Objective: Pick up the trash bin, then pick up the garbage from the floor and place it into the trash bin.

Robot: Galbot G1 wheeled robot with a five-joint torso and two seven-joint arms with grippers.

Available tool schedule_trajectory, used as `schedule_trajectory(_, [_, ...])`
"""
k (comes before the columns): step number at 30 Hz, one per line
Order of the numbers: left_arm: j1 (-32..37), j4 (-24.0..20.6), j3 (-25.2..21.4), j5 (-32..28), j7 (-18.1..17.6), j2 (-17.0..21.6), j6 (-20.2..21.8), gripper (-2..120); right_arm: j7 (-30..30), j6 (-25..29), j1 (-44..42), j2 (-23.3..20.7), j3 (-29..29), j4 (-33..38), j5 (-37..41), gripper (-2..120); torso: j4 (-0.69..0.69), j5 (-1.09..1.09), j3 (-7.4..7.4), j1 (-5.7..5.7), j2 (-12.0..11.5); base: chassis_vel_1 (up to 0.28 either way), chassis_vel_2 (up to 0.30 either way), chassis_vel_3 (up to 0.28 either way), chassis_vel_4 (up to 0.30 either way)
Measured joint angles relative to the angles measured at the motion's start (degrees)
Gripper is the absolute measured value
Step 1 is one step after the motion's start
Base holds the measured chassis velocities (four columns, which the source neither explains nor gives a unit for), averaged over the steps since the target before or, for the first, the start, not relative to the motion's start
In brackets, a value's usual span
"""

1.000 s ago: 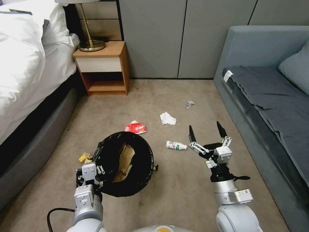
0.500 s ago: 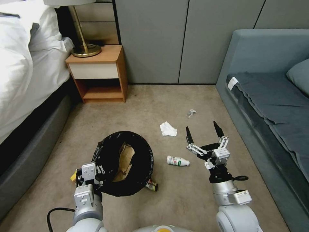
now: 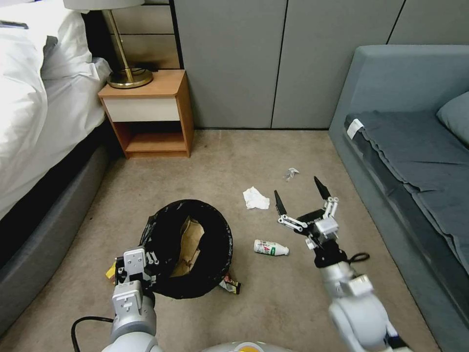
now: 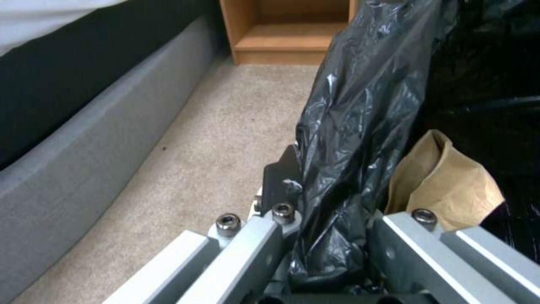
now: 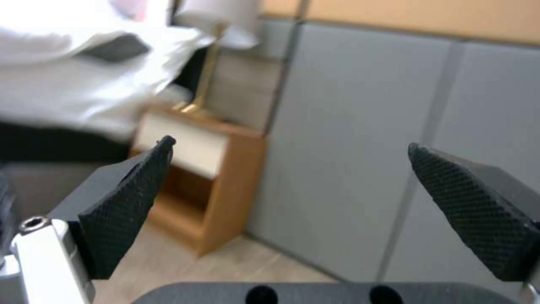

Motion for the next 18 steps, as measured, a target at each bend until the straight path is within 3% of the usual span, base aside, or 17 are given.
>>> schedule_trajectory(2, [0.0, 0.0, 0.0, 0.0, 0.0, -0.1, 0.0, 1, -1.8, -0.4, 1.3, -0.8, -0.5, -1.3, 0.6, 100, 0.0, 0.0, 0.0, 0.0, 0.0, 0.0, 0.0, 0.0, 0.0])
schedule_trajectory(4, [0.0, 0.0, -0.1, 0.2, 0.0, -0.4, 0.0, 1, -10.5, -2.0, 7.2, -4.1, -3.0, -8.0, 2.9, 100, 0.01, -0.01, 0.0, 0.0, 0.0, 0.0, 0.0, 0.0, 0.0])
schedule_trajectory(5, [0.0, 0.0, -0.1, 0.2, 0.0, -0.4, 0.0, 1, -10.5, -2.0, 7.2, -4.1, -3.0, -8.0, 2.9, 100, 0.01, -0.01, 0.0, 0.0, 0.0, 0.0, 0.0, 0.0, 0.0])
schedule_trajectory(7, [0.0, 0.1, -0.2, 0.4, 0.0, -0.5, 0.0, 1, -17.9, -1.6, 12.1, -5.6, -4.9, -15.0, 3.4, 100, 0.01, -0.02, 0.0, 0.0, 0.0, 0.0, 0.0, 0.0, 0.0])
schedule_trajectory(8, [0.0, 0.1, -0.2, 0.4, 0.0, -0.5, 0.0, 1, -17.9, -1.6, 12.1, -5.6, -4.9, -15.0, 3.4, 100, 0.01, -0.02, 0.0, 0.0, 0.0, 0.0, 0.0, 0.0, 0.0])
schedule_trajectory(11, [0.3, 0.2, -0.4, 0.7, 0.0, -0.7, 0.0, 1, -26.6, 0.7, 18.0, -5.9, -7.6, -26.1, 3.2, 100, 0.0, -0.01, 0.0, 0.0, 0.0, 0.0, 0.0, 0.0, 0.0])
schedule_trajectory(18, [0.4, 0.5, -0.4, 1.3, 0.0, -1.1, -0.1, 1, -35.9, 2.2, 23.5, -4.0, -8.6, -38.7, -1.7, 100, 0.0, -0.01, 0.0, 0.01, 0.0, 0.0, 0.0, 0.0, 0.0])
